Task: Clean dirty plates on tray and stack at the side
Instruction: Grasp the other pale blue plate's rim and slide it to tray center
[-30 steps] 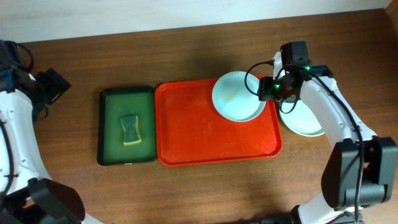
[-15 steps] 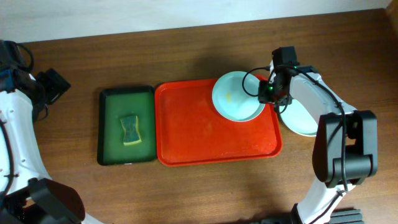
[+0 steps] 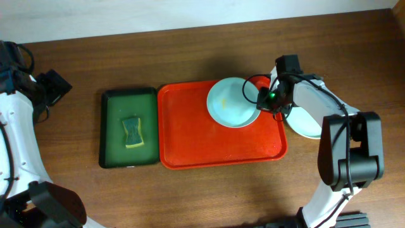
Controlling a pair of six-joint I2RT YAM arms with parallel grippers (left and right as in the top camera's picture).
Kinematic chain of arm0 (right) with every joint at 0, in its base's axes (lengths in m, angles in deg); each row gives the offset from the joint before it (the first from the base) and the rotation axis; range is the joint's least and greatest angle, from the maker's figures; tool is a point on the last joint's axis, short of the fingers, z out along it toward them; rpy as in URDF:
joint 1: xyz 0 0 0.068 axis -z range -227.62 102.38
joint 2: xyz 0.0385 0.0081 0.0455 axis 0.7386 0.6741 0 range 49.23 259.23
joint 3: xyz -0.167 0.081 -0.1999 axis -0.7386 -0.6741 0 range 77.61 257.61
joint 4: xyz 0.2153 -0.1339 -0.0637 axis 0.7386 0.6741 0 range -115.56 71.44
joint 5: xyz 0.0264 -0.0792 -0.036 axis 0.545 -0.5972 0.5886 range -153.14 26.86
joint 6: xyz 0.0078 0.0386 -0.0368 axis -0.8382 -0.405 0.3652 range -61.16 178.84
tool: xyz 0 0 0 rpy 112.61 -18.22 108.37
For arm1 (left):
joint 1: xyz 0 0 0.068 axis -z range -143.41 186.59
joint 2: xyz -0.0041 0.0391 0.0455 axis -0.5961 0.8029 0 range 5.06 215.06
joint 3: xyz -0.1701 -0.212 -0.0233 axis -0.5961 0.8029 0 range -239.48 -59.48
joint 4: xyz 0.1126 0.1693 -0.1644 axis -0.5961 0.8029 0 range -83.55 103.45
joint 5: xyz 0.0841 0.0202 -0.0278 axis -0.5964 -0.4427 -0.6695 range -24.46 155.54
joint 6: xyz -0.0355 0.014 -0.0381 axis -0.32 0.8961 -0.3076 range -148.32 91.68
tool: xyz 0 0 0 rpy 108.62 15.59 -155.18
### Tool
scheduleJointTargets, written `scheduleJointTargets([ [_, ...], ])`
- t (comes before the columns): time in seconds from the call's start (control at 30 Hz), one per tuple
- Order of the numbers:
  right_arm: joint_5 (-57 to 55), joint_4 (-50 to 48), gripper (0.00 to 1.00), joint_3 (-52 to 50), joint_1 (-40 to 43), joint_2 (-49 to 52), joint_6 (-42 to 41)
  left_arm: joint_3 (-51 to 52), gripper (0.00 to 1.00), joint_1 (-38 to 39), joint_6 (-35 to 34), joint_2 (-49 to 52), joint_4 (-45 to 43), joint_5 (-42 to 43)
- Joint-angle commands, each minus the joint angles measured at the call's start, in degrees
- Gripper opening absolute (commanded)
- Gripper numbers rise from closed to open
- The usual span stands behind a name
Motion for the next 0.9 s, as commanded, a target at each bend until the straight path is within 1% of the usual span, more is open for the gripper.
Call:
scheduleJointTargets([
  [0.0,3.3,2.71,0.04,-0.59,-2.82,0.46,-1.92,-1.14,0.99,-0.24,-0.7,-1.29,-0.02,0.42],
  [0.1,3.26,5.42,0.04,-0.59,-7.23,0.46,-2.36,-1.14,0.99,-0.24,-0.7,-1.29,-0.02,0.42],
  [0.23,3.26,8.94,0.04,-0.59,-13.51,0.46,-6.03,-1.14,0.99,-0.24,-0.7,-1.31,-0.02,0.42],
  [0.4,3.3,10.6,0.06,-0.57,-16.72,0.44,-7.3,-1.14,0.99,-0.24,-0.7,-1.29,0.0,0.42],
  [0.47,3.3,10.49,0.12,-0.42,-16.22,0.33,-7.23,-1.14,0.99,-0.24,-0.7,-1.29,-0.02,0.42],
  [0.5,3.39,10.8,0.18,-0.09,-15.78,0.26,-7.26,-1.14,0.99,-0.24,-0.7,-1.29,-0.02,0.42],
  [0.53,3.52,11.13,0.32,0.28,-15.43,0.26,-7.23,-1.14,0.99,-0.24,-0.7,-1.29,-0.02,0.42],
  [0.6,4.17,12.76,0.45,2.29,-14.58,0.22,-7.17,-1.14,0.99,-0.24,-0.7,-1.29,0.0,0.42],
  [0.67,4.17,15.58,0.51,5.27,-13.92,0.15,-6.4,-1.14,0.99,-0.24,-0.7,-1.29,-0.02,0.42],
  [0.7,4.07,18.27,0.58,8.09,-13.4,0.0,-5.22,-1.14,0.99,-0.24,-0.7,-1.29,-0.02,0.42],
  [0.77,3.41,21.92,0.66,12.39,-11.82,0.0,-5.22,-1.14,0.99,-0.24,-0.7,-1.29,-0.02,0.42],
  [0.8,3.04,22.49,0.68,13.22,-11.13,0.0,-5.25,-1.14,0.99,-0.24,-0.7,-1.29,-0.02,0.42],
  [0.87,3.06,22.51,0.79,13.7,-9.11,0.0,-4.96,-1.14,0.99,-0.24,-0.7,-1.29,-0.02,0.42],
])
